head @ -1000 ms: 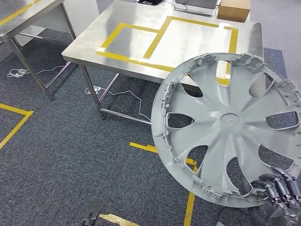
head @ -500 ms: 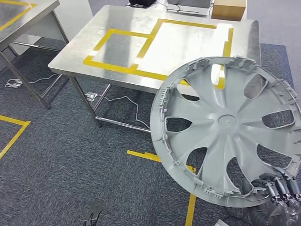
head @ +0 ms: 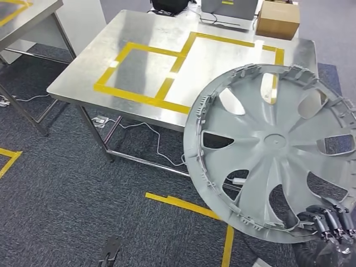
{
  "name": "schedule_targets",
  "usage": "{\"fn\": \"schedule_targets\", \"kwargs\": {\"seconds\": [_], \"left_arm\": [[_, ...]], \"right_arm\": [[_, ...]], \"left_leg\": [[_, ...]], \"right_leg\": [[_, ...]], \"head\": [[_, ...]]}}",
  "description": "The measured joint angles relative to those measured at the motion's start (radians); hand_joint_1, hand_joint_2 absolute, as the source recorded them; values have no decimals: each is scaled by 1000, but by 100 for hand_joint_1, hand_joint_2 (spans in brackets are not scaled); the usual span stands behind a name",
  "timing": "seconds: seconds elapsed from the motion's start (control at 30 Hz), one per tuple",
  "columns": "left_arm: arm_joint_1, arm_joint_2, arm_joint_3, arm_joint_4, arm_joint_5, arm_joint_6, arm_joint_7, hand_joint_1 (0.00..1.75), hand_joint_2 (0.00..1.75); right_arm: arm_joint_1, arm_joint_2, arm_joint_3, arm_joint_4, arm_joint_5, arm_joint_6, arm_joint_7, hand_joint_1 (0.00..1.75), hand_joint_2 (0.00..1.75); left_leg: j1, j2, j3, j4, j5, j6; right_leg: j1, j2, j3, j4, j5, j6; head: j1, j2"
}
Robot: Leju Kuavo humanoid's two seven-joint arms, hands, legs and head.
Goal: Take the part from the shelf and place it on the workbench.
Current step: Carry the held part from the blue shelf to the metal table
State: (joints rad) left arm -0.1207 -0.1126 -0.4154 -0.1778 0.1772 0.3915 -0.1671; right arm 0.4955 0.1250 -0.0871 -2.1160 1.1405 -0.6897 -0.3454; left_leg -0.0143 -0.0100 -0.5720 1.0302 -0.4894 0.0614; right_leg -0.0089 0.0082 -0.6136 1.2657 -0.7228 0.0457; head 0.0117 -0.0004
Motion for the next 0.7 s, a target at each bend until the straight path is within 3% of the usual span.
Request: {"fn": "schedule_targets", "kwargs": {"seconds": [0.03,0.07,0.1,0.17,0.2,0.23,0.33,0.4,0.5,0.53,0.57,0.63,0.7], "left_arm": [[1,-1,0,0,0,-1,1,0,175],[1,-1,1,0,0,-2,2,0,175],[1,-1,1,0,0,-3,3,0,175],[2,-2,1,0,0,-4,4,0,175],[3,-2,2,1,0,-4,5,0,175],[3,-1,2,1,0,-4,7,0,175],[-2,-2,2,1,-2,-3,8,0,175],[-5,-1,2,1,-3,-3,9,0,175],[-4,-1,2,1,-4,-3,10,0,175],[-4,-1,2,1,-4,-3,10,0,175],[-3,0,2,1,-4,-3,10,0,175],[-3,0,2,1,-3,-3,10,0,175],[-3,0,3,1,-2,-4,10,0,175]], "right_arm": [[0,0,0,0,0,0,0,175,175],[1,0,0,0,1,0,0,175,175],[2,0,0,1,2,0,0,175,175],[3,0,0,4,2,0,0,175,175],[3,-1,0,5,2,0,0,175,175],[3,-1,0,6,3,0,0,175,175],[2,-2,1,6,4,0,2,175,175],[1,-2,2,6,5,0,6,175,175],[1,-2,2,6,5,0,14,175,175],[1,-2,2,6,5,0,15,175,175],[1,-2,2,7,5,0,16,175,175],[1,-2,2,9,6,0,16,175,175],[-1,-2,4,11,7,0,16,175,175]], "left_leg": [[2,-2,18,0,-15,-2],[3,-4,37,0,-31,-4],[4,-5,56,0,-46,-7],[3,-6,87,2,-78,-16],[2,-6,97,2,-91,-22],[1,-6,103,3,-98,-28],[3,-4,96,38,-94,-44],[6,-2,47,127,-111,-55],[16,0,-52,260,-178,-69],[19,0,-67,262,-173,-72],[21,0,-68,234,-143,-73],[23,1,-41,122,-51,-71],[20,4,-24,43,-30,-65]], "right_leg": [[-1,0,-26,-10,-29,2],[-2,-1,-43,-37,-28,5],[-2,-2,-53,-81,17,6],[-2,-8,-56,-165,166,-2],[0,-9,-51,-188,223,-11],[2,-9,-45,-196,249,-20],[0,-6,-19,-211,248,-40],[-3,-8,0,-224,242,-50],[-4,-7,19,-228,227,-56],[-4,-6,26,-228,221,-56],[-4,-5,34,-228,215,-54],[-5,-3,49,-229,204,-48],[-4,-2,55,-228,197,-38]], "head": [[0,0],[0,0],[0,0],[0,0],[-1,0],[-1,0],[-3,0],[-6,0],[-7,0],[-7,0],[-7,0],[-7,0],[-8,0]]}}
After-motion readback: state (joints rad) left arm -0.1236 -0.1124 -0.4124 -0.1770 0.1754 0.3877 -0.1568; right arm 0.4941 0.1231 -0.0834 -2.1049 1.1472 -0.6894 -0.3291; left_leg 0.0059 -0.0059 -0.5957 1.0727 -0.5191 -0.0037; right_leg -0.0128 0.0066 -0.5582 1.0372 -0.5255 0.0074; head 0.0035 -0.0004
